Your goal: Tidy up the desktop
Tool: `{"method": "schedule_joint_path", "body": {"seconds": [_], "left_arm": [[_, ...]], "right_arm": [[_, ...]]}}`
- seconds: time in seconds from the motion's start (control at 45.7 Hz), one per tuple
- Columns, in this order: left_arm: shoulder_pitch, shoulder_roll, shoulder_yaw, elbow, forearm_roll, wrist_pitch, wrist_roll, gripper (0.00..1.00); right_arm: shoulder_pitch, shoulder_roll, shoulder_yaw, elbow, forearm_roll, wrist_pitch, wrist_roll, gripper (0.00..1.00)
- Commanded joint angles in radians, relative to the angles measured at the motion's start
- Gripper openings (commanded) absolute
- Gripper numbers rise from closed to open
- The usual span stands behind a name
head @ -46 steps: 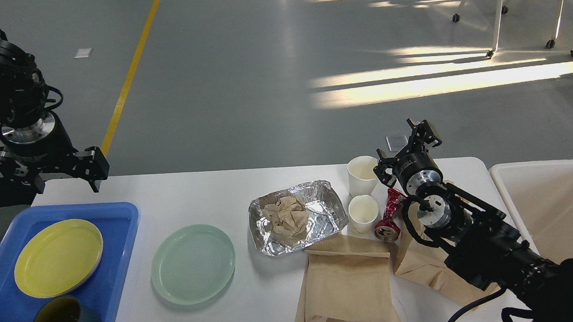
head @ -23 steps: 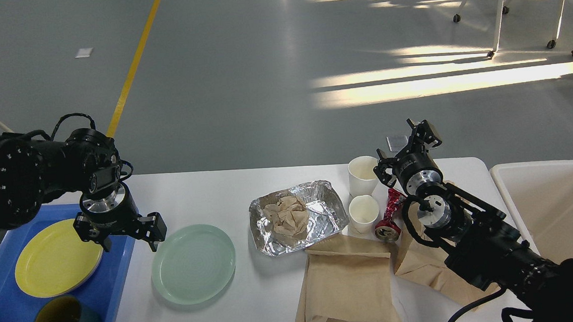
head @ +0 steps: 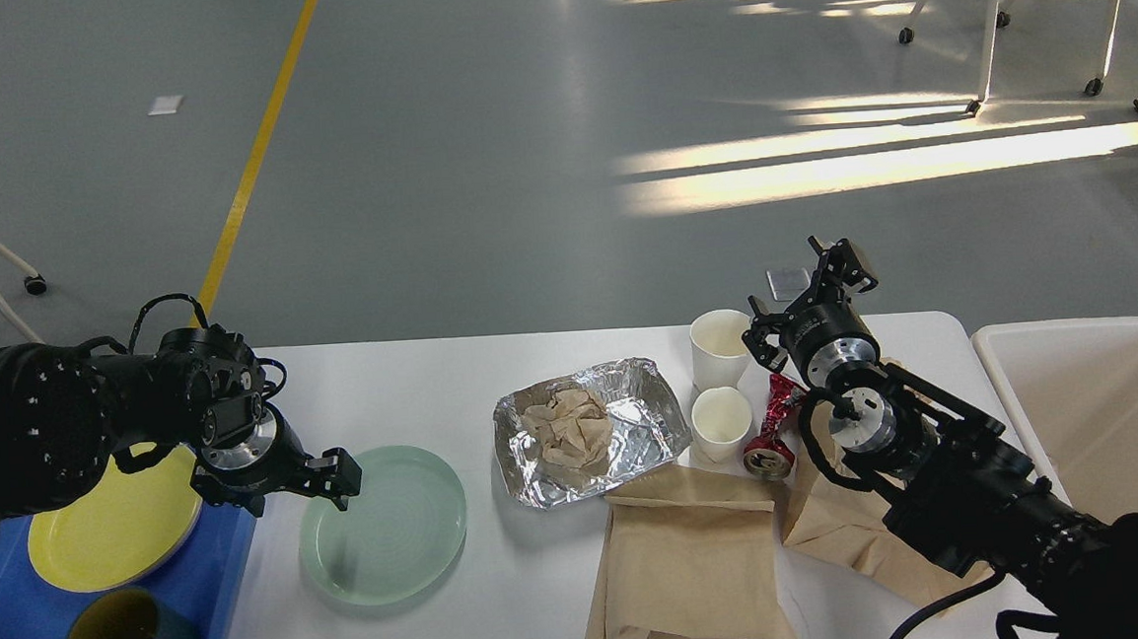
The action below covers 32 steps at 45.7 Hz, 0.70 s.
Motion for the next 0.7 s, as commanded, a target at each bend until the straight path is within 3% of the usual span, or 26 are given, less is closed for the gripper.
{"method": "schedule_joint_path", "body": {"seconds": [0.0, 0.241, 0.503, 0.635, 0.678], "left_arm": [[0.024, -0.010, -0.008, 0.002, 0.000, 0.059, 0.017, 0.94], [0.062, -0.012, -0.036, 0.002, 0.000, 0.104, 0.065, 0.94], [0.100, -0.016, -0.053, 0.002, 0.000, 0.186, 0.066, 0.93], [0.108, -0.016, -0.091, 0.002, 0.000, 0.185, 0.071, 0.87], [0.113, -0.016, -0.100, 0.002, 0.002, 0.176, 0.086, 0.77]], "right_arm": [[0.001, 0.000, 0.000, -0.001, 0.000, 0.000, 0.000, 1.00], [0.001, 0.000, 0.000, 0.001, 0.000, 0.000, 0.000, 1.00], [0.001, 0.000, 0.000, 0.001, 0.000, 0.000, 0.000, 1.00], [-0.001, 0.000, 0.000, -0.001, 0.000, 0.000, 0.000, 1.00], [0.001, 0.000, 0.000, -0.001, 0.000, 0.000, 0.000, 1.00]]}}
